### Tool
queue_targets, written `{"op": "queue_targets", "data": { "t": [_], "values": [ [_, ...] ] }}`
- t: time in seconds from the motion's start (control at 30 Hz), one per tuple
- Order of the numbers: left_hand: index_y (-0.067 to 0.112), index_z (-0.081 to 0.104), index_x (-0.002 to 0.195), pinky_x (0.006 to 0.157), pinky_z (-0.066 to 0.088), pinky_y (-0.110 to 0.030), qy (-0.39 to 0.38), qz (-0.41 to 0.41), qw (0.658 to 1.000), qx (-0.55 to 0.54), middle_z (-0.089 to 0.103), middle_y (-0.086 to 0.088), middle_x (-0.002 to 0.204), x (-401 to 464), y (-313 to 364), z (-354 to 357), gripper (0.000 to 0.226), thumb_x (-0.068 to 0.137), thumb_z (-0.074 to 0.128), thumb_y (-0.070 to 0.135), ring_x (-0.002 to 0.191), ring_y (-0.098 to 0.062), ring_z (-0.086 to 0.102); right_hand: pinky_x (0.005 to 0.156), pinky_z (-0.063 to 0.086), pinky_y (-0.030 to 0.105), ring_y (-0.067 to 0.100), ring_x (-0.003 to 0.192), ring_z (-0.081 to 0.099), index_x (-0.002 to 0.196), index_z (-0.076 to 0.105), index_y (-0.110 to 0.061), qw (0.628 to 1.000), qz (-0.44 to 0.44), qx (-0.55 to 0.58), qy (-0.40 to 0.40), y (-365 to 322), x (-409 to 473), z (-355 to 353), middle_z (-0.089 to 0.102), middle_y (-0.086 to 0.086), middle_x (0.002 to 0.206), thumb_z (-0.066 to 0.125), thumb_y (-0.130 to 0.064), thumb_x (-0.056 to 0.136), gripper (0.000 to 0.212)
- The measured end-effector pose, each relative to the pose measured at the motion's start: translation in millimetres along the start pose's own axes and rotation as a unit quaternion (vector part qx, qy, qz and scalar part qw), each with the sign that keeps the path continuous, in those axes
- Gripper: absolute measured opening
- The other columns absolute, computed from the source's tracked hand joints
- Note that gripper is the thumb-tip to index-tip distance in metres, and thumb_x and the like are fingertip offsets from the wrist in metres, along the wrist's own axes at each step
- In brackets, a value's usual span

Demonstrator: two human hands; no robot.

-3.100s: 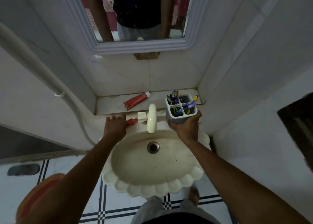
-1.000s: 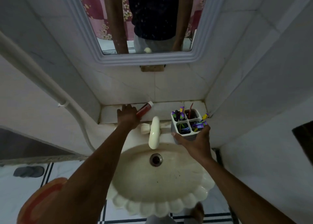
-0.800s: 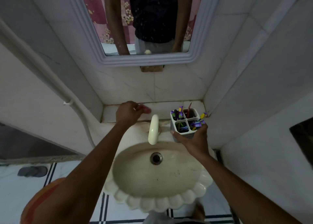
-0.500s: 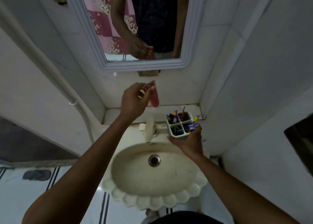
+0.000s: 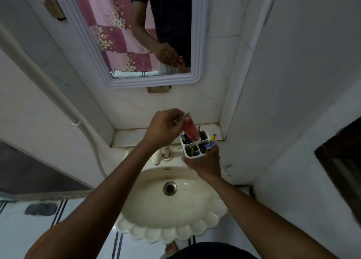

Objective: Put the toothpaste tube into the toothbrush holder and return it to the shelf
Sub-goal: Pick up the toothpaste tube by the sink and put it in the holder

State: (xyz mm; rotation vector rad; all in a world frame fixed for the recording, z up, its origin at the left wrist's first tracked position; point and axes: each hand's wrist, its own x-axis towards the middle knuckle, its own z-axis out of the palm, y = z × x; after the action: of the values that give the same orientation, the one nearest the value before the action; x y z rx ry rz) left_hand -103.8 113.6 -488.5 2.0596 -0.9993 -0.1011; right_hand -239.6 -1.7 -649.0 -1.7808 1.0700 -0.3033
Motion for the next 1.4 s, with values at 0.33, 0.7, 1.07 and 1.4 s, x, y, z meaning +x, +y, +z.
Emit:
{"op": "queue_targets", "data": {
  "t": [0.33, 0.7, 1.07, 1.4],
  "values": [
    [0.024, 0.078, 0.113, 0.071, 0.064, -0.042, -0.023, 0.023, 0.991, 0.132, 0.081, 0.004, 0.088, -6.1, -10.3, 20.1, 0.022, 0.105, 0.062, 0.037, 0.073, -0.014, 0.075, 0.108, 0.059, 0.051, 0.032, 0.142, 0.056, 0.16, 0.029, -0.015, 0.999, -0.017, -0.027, -0.01, -2.3, -1.2, -7.8, 0.057, 0.006, 0.152, 0.105, -0.061, 0.058, 0.135],
    [0.026, 0.074, 0.127, 0.109, 0.041, -0.045, -0.187, -0.02, 0.924, 0.333, 0.079, 0.004, 0.121, -2.3, -35.6, 43.6, 0.03, 0.11, 0.053, 0.039, 0.12, -0.022, 0.069, 0.101, 0.057, 0.05, 0.036, 0.136, 0.055, 0.144, 0.037, -0.014, 0.997, -0.022, -0.074, 0.002, -12.0, 2.9, -3.2, 0.057, 0.008, 0.145, 0.103, -0.069, 0.057, 0.122],
    [0.021, 0.077, 0.11, 0.103, 0.039, -0.046, -0.209, -0.019, 0.903, 0.375, 0.079, -0.001, 0.102, 1.4, -47.1, 65.6, 0.025, 0.105, 0.053, 0.026, 0.101, -0.026, 0.071, 0.11, 0.052, 0.052, 0.036, 0.138, 0.056, 0.154, 0.032, -0.019, 0.996, -0.027, -0.09, -0.009, -10.4, 2.1, 0.7, 0.06, 0.006, 0.151, 0.098, -0.077, 0.058, 0.13],
    [0.025, 0.07, 0.132, 0.109, 0.05, -0.051, -0.075, -0.048, 0.983, 0.162, 0.081, 0.009, 0.115, -8.1, -61.7, 38.5, 0.033, 0.106, 0.06, 0.043, 0.116, -0.018, 0.074, 0.098, 0.062, 0.042, 0.027, 0.126, 0.07, 0.145, 0.043, -0.022, 0.999, -0.034, 0.017, 0.022, -11.8, 2.9, -2.4, 0.067, -0.002, 0.138, 0.109, -0.049, 0.06, 0.112]
  ]
}}
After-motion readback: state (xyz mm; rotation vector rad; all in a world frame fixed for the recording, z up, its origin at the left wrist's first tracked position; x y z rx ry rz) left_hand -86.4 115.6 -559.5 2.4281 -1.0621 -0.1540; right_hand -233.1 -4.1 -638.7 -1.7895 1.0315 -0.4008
